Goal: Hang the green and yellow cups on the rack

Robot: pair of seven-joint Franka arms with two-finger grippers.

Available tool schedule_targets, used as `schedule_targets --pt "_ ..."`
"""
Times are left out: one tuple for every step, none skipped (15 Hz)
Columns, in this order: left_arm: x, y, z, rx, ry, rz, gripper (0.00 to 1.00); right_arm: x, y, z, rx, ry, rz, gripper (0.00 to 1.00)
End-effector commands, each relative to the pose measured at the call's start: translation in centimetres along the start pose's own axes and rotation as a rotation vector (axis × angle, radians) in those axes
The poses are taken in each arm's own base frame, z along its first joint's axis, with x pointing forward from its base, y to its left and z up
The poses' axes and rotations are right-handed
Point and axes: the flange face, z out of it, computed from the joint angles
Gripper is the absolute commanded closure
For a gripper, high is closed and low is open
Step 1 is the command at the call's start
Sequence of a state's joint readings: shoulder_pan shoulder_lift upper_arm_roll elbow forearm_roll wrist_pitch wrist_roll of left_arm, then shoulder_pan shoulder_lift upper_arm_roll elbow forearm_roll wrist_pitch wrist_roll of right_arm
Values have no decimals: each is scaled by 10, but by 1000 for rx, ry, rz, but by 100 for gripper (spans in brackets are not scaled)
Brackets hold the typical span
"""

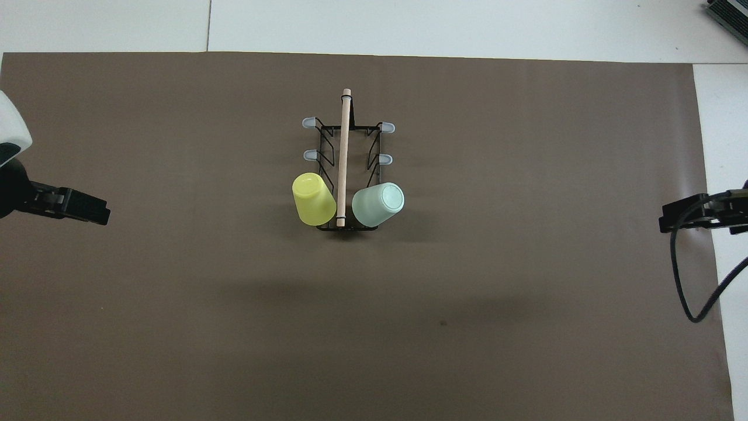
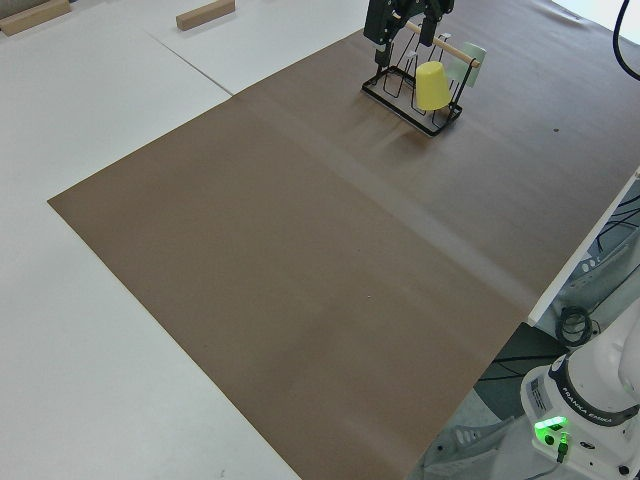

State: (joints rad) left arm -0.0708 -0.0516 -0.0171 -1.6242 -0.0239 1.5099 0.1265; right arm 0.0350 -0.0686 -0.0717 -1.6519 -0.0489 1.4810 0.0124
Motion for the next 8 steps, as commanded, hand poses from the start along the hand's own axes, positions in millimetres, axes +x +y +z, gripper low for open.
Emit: schedule_targets --pt "-9 2 -1 -1 0 -12 0 -2 -1 -2 3 35 9 0" --pt "-9 2 -1 -1 0 -12 0 1 -3 -3 8 65 10 0" --pt "-9 1 -1 -1 0 -13 0 5 -2 -4 8 90 8 0" --pt "-9 1 -1 -1 0 -13 0 5 -2 -3 10 88 10 0" --pt "-9 1 -1 -1 0 -13 0 4 -3 -3 11 87 8 0" --pt "-9 1 -1 -1 0 -13 0 4 -4 -3 13 84 8 0" --pt "-9 1 -1 -1 0 -12 0 4 -5 -3 12 81 4 0" --pt "-9 1 -1 -1 0 -13 0 3 -5 -3 20 75 2 0"
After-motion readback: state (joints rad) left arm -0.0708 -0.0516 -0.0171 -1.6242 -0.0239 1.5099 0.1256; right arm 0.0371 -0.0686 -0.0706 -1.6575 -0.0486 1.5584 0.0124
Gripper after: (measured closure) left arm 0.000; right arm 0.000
